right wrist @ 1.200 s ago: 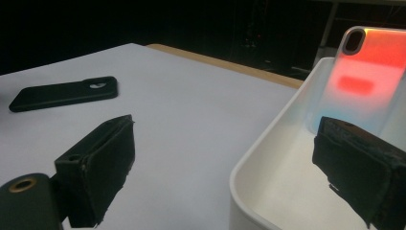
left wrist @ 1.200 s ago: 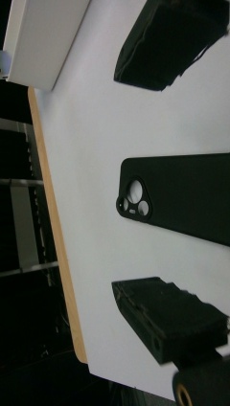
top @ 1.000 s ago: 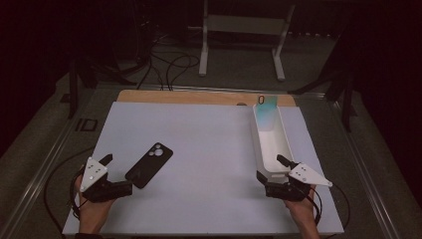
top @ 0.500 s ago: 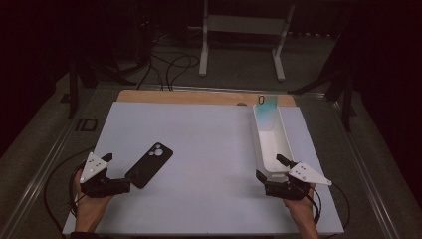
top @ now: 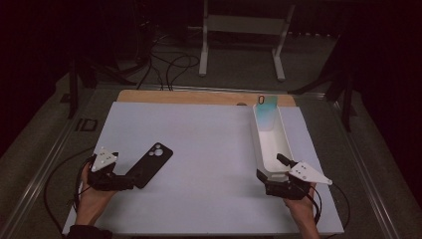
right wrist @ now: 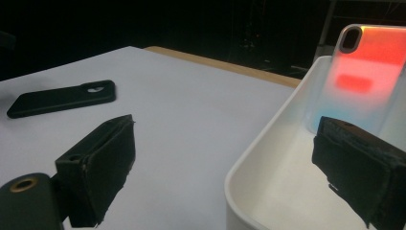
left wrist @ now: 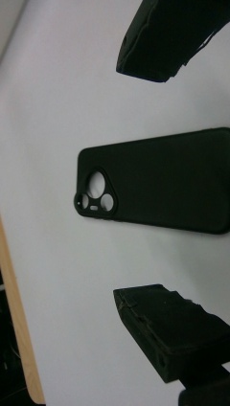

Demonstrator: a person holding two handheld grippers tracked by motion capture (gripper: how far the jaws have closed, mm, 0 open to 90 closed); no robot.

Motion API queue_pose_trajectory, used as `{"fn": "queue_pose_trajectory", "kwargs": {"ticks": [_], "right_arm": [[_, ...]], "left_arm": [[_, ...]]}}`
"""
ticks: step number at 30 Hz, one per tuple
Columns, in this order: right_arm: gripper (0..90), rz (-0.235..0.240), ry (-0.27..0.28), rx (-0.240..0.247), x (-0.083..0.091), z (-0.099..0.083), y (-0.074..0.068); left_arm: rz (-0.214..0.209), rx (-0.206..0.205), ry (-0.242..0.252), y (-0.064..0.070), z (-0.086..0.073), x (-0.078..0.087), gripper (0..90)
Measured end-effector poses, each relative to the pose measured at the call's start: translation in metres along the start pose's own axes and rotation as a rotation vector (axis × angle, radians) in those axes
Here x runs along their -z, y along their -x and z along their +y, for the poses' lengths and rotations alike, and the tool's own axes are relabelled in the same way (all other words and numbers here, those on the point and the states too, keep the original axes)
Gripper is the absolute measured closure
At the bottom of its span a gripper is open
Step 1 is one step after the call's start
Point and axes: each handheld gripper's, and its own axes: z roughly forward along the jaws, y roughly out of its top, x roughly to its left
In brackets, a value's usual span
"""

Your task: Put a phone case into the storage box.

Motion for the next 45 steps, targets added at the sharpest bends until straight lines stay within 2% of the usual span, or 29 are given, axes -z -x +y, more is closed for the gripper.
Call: {"fn": "queue_pose_trajectory", "kwargs": {"ticks": [11, 17, 24, 30, 36, 45], "right_arm": [[7.8, -0.01, 0.002, -0.001, 0.001, 0.0, 0.002], [7.8, -0.015, -0.004, 0.004, 0.0, 0.0, 0.002], [8.3, -0.023, -0.006, 0.0, 0.0, -0.001, 0.003], [8.3, -0.021, -0.011, 0.001, 0.0, -0.001, 0.003], [8.3, -0.025, -0.011, -0.002, 0.0, -0.001, 0.004], [8.3, -0.021, -0.012, -0.004, -0.001, -0.002, 0.004]], "left_arm": [[-0.016, -0.004, -0.039, -0.001, 0.0, -0.015, 0.0], [-0.024, -0.026, -0.121, 0.001, -0.001, -0.027, 0.0], [-0.03, -0.025, -0.237, 0.001, -0.004, -0.045, 0.0], [-0.039, -0.018, -0.311, 0.001, -0.005, -0.057, 0.6], [-0.045, -0.027, -0.362, 0.001, -0.006, -0.065, 1.0], [-0.032, -0.038, -0.387, 0.003, -0.006, -0.07, 1.2]]}}
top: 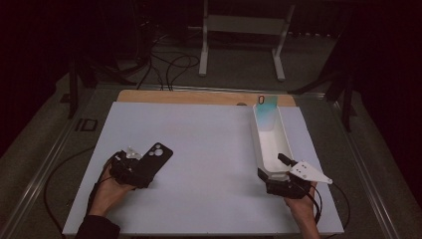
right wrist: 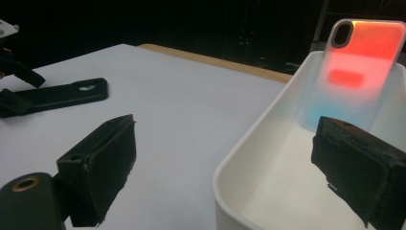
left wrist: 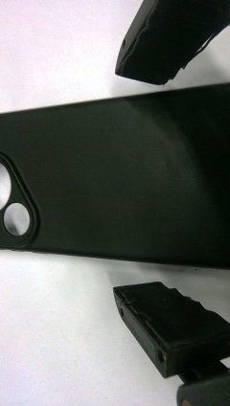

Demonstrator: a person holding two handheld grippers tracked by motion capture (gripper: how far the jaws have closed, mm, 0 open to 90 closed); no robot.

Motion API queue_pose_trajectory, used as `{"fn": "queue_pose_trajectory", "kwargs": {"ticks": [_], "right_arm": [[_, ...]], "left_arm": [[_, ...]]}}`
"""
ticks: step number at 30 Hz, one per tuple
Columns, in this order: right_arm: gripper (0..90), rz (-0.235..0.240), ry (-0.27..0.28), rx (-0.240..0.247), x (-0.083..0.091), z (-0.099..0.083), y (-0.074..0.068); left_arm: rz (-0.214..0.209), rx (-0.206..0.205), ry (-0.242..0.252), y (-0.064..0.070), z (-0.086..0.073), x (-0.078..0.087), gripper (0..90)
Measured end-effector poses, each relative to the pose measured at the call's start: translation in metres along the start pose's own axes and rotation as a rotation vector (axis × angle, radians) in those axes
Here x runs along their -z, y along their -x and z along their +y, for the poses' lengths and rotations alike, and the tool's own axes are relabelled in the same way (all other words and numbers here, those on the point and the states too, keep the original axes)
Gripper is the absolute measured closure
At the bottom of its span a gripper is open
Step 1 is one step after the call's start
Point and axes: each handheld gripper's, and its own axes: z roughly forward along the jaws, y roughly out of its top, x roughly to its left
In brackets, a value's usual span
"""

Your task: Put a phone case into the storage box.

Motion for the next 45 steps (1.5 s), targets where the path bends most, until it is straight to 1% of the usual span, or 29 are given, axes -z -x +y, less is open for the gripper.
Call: {"fn": "queue_pose_trajectory", "kwargs": {"ticks": [1, 4, 10, 15, 19, 22, 26, 33, 34, 37, 39, 42, 45], "right_arm": [[8.3, 0.0, -0.001, 0.0, 0.0, 0.0, 0.0], [8.3, 0.0, 0.002, -0.002, 0.0, 0.0, 0.0], [8.3, 0.002, -0.003, -0.003, -0.001, -0.001, -0.001], [8.3, 0.003, -0.004, -0.002, -0.002, -0.001, -0.001], [8.4, 0.005, -0.006, -0.002, -0.002, -0.001, -0.001], [8.3, 0.006, -0.007, -0.002, -0.002, -0.001, -0.002], [8.4, 0.008, -0.01, -0.001, -0.003, -0.002, -0.002], [8.4, 0.006, -0.009, -0.002, -0.002, -0.001, -0.001], [8.4, 0.005, -0.009, -0.003, -0.002, -0.001, -0.001], [8.4, 0.006, -0.009, -0.004, -0.002, -0.001, -0.001], [8.4, 0.004, -0.008, -0.005, -0.002, -0.001, -0.001], [8.4, 0.003, -0.009, -0.006, -0.002, -0.001, -0.001], [8.4, 0.004, -0.009, -0.011, -0.002, -0.001, 0.0]], "left_arm": [[0.002, 0.001, -0.004, 0.0, 0.0, -0.001, 1.2], [-0.01, 0.001, -0.028, 0.001, 0.0, -0.003, 1.3], [-0.015, 0.017, -0.037, 0.0, 0.0, -0.004, 2.1], [-0.017, 0.009, -0.06, 0.0, 0.003, -0.004, 2.4], [-0.014, 0.01, -0.067, 0.001, 0.004, -0.003, 6.1], [-0.013, 0.013, -0.065, 0.001, 0.004, -0.001, 12.7], [-0.008, 0.014, -0.071, 0.001, 0.005, -0.001, 13.6], [-0.002, 0.022, -0.06, 0.002, 0.005, 0.001, 16.1], [-0.004, 0.034, -0.052, 0.002, 0.004, 0.001, 16.3], [-0.008, 0.048, -0.042, 0.001, 0.004, 0.002, 16.8], [-0.019, 0.059, -0.028, 0.0, 0.004, 0.002, 16.9], [-0.023, 0.062, -0.005, 0.001, 0.005, 0.005, 16.9], [-0.016, 0.058, 0.026, 0.003, 0.006, 0.009, 16.8]]}}
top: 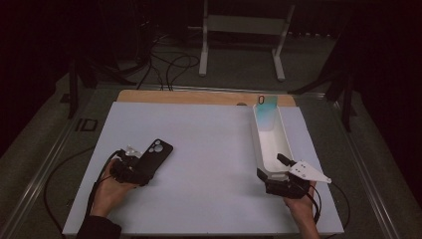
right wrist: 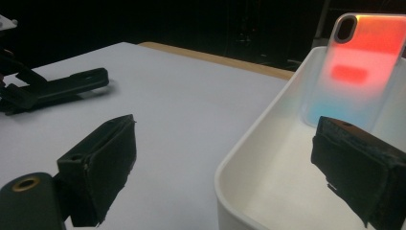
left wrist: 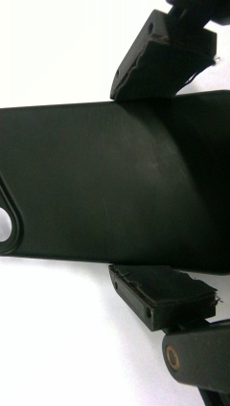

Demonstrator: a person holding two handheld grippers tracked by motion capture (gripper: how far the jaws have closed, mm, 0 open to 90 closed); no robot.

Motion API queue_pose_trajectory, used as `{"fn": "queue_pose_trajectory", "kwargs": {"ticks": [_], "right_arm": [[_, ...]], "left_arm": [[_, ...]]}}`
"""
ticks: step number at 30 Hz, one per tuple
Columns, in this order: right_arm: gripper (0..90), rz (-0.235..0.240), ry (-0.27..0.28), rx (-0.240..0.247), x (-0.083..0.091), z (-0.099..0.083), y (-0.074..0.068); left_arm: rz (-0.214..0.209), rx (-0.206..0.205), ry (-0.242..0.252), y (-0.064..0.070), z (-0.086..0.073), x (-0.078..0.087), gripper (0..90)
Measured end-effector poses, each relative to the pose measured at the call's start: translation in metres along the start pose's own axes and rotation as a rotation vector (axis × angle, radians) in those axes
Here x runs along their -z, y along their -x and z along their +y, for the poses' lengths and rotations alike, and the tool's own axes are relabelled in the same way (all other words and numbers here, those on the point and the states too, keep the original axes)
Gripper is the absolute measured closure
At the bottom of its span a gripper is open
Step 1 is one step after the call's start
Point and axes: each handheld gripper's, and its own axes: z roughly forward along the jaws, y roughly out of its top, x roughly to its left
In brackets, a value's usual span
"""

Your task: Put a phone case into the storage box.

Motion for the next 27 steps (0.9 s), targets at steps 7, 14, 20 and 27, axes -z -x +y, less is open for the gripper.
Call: {"fn": "queue_pose_trajectory", "kwargs": {"ticks": [7, 14, 20, 27], "right_arm": [[8.4, 0.007, -0.008, -0.03, 0.0, 0.0, 0.003], [8.3, 0.012, -0.025, -0.034, -0.001, 0.004, 0.003], [8.3, 0.01, -0.069, -0.045, -0.004, 0.009, 0.003], [8.3, 0.059, -0.078, -0.042, -0.01, 0.016, 0.001]], "left_arm": [[0.013, 0.027, 0.065, -0.002, 0.0, 0.009, 16.5], [0.035, 0.012, 0.14, 0.002, 0.002, 0.018, 16.4], [0.053, -0.004, 0.207, 0.009, 0.007, 0.028, 16.3], [0.063, -0.046, 0.247, 0.022, 0.019, 0.035, 16.3]]}}
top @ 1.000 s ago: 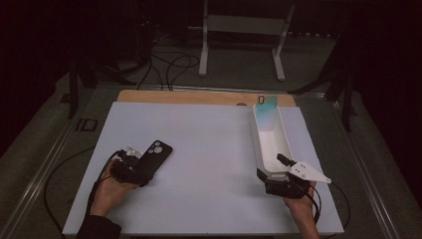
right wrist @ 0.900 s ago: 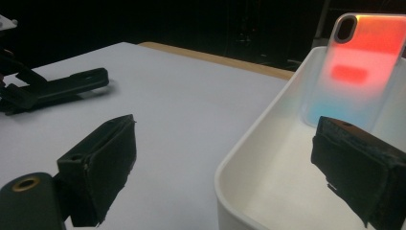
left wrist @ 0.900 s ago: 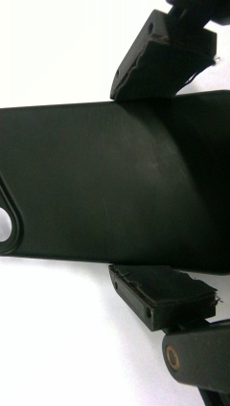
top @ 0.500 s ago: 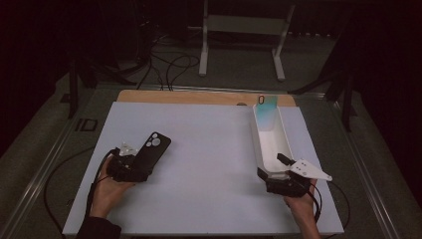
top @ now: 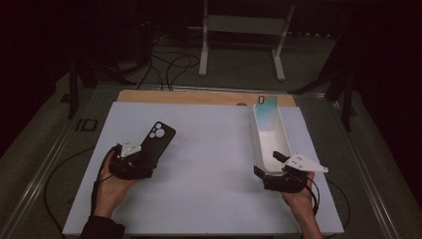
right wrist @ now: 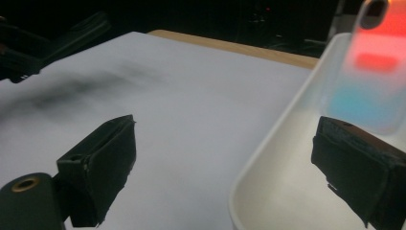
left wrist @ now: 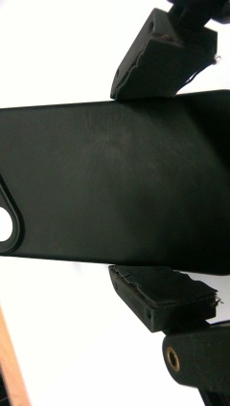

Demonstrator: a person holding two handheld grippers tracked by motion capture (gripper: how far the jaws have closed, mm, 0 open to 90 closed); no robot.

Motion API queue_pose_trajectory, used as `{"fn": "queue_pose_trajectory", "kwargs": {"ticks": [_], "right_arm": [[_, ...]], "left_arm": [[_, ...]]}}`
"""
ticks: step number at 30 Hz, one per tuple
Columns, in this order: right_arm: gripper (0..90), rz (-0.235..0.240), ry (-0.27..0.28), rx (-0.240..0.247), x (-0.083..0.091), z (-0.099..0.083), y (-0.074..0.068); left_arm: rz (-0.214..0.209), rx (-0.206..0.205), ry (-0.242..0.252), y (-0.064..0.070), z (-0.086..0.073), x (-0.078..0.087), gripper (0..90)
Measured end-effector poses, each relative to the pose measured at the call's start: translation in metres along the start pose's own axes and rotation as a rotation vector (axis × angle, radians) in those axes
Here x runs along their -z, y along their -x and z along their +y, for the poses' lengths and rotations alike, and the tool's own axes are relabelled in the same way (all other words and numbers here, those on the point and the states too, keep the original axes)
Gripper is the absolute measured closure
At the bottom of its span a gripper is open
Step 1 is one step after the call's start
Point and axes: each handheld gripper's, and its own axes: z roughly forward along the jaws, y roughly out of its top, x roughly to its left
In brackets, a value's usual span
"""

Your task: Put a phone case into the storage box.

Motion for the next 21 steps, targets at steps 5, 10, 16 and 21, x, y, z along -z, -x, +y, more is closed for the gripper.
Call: {"fn": "queue_pose_trajectory", "kwargs": {"ticks": [5, 10, 16, 21], "right_arm": [[8.3, 0.025, 0.009, 0.013, -0.001, 0.008, -0.002], [8.3, 0.051, 0.011, 0.017, -0.003, 0.014, -0.004], [8.3, 0.083, 0.001, 0.013, -0.008, 0.02, -0.007], [8.3, 0.11, -0.007, 0.026, -0.014, 0.03, -0.013]], "left_arm": [[-0.014, -0.025, 0.024, 0.01, 0.009, 0.0, 16.3], [-0.036, -0.035, 0.052, 0.018, 0.017, 0.001, 16.3], [-0.049, -0.068, 0.074, 0.029, 0.026, 0.002, 16.3], [-0.068, -0.088, 0.089, 0.037, 0.03, 0.0, 16.3]]}}
